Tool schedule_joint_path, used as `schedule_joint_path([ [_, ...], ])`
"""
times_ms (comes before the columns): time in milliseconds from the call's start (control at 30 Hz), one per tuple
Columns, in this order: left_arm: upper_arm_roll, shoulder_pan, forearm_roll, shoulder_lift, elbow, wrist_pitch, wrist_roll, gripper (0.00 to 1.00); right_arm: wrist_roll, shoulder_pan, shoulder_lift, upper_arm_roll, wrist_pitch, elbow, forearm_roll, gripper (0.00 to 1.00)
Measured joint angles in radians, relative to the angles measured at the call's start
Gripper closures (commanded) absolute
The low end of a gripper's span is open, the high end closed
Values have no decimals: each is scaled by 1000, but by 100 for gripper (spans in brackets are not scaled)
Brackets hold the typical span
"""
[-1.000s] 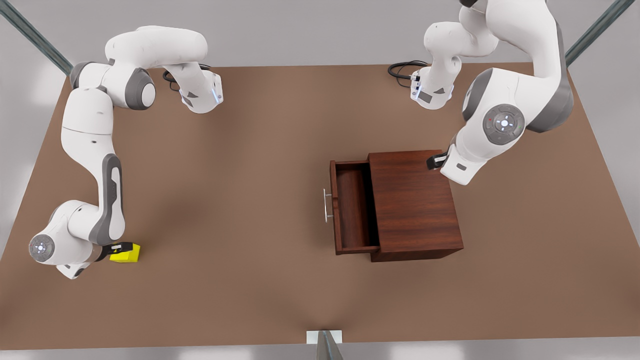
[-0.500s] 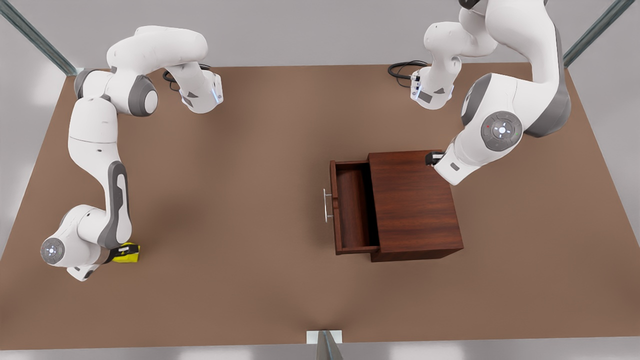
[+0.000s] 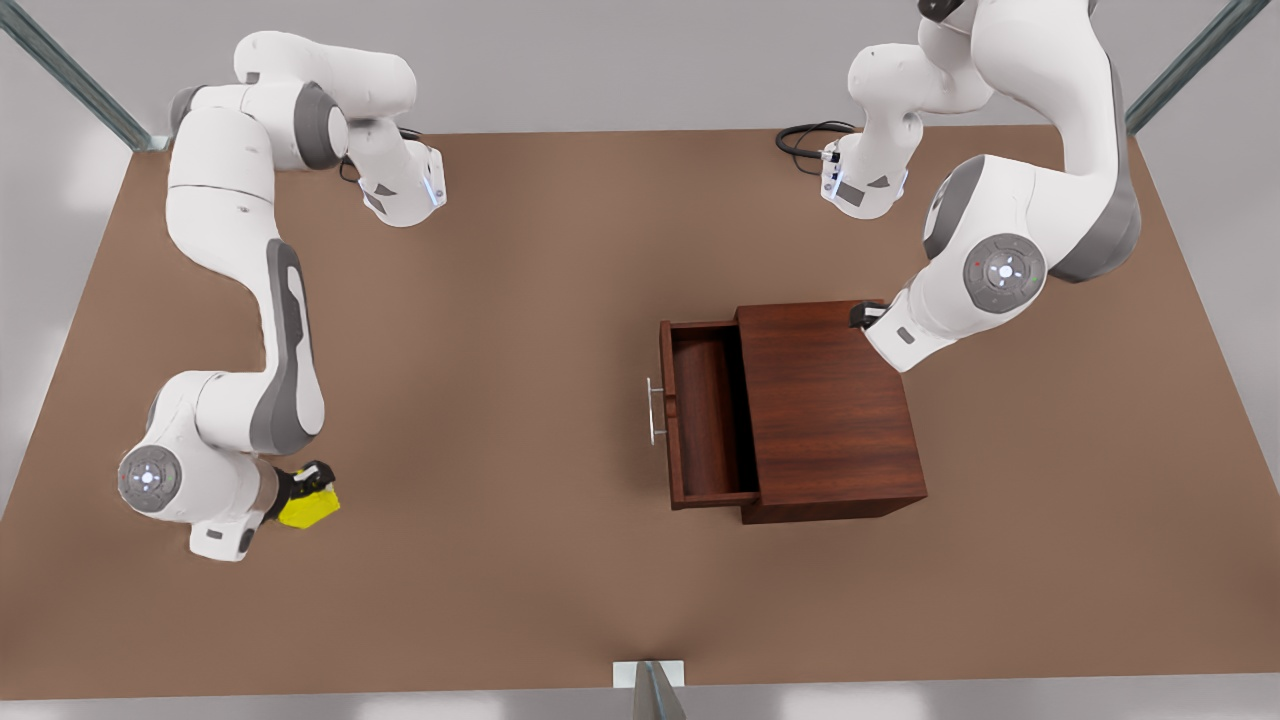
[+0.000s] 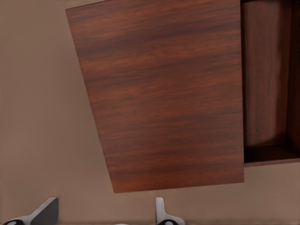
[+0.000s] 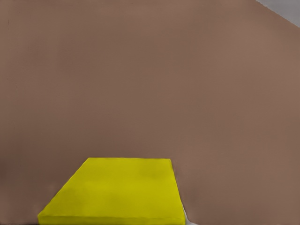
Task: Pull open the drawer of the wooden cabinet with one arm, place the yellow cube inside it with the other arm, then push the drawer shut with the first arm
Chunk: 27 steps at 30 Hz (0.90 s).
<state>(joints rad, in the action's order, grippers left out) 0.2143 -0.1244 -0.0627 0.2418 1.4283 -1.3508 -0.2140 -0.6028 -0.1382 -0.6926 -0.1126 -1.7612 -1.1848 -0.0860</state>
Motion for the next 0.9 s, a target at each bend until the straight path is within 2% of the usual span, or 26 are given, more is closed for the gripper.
schedule_joint_path([
  [100, 0, 0, 0, 0, -1, 0, 11, 0, -16, -85, 2, 133, 58, 73, 2, 46],
  [267, 0, 0, 2, 0, -7, -2, 25, 0, -40, -216, -2, 237, 40, 116, 6, 46],
  [700, 1, 1, 4, -1, -9, -4, 49, 0, -93, -532, -173, 245, -170, 265, 17, 46],
  [900, 0, 3, 9, -1, -9, -2, 56, 0, -108, -586, -193, 256, -244, 289, 10, 46],
])
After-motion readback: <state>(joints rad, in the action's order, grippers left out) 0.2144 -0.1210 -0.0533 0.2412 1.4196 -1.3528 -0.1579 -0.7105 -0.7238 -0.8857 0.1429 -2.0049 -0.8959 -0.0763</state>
